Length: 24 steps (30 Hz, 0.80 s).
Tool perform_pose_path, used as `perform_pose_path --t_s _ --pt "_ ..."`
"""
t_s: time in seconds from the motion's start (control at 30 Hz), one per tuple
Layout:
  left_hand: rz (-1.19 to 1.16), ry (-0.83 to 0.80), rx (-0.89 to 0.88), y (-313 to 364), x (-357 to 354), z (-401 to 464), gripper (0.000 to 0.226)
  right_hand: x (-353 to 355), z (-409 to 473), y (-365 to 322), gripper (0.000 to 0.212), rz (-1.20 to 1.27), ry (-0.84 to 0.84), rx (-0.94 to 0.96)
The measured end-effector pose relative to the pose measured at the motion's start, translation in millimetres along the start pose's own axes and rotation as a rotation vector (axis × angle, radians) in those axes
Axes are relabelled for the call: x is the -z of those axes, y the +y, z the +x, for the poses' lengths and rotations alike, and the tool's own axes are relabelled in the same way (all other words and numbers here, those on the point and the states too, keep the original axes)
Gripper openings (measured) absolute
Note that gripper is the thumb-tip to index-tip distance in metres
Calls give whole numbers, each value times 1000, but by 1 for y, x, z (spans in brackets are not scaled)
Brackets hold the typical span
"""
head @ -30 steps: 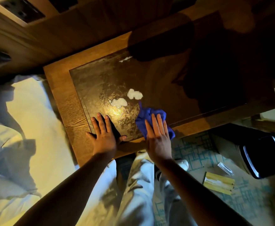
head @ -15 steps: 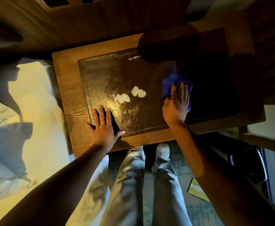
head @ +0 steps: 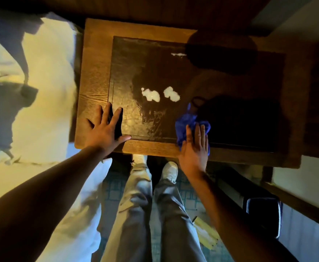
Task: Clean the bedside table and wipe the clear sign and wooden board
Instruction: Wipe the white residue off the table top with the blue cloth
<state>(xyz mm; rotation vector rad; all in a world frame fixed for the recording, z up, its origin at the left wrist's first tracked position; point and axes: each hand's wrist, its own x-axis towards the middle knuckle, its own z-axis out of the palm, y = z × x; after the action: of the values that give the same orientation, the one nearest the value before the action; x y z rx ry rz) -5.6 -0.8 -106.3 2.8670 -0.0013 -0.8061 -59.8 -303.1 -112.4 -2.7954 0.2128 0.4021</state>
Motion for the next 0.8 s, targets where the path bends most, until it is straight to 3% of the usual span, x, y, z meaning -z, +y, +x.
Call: perform_pose_path --t_s 0.27,0.47,0.6,0.8 --pt "12 20 -8 -2 -11 4 106 34 121 -11 57 -53 69 9" --pt "70 24 -18 1 -11 5 105 60 215 -37 56 -99 -65 -11" --pt "63 6 -7 1 -10 2 105 36 154 -65 60 -39 -53 150" --pt "60 6 -2 -1 -13 5 104 0 19 -61 57 -27 5 68"
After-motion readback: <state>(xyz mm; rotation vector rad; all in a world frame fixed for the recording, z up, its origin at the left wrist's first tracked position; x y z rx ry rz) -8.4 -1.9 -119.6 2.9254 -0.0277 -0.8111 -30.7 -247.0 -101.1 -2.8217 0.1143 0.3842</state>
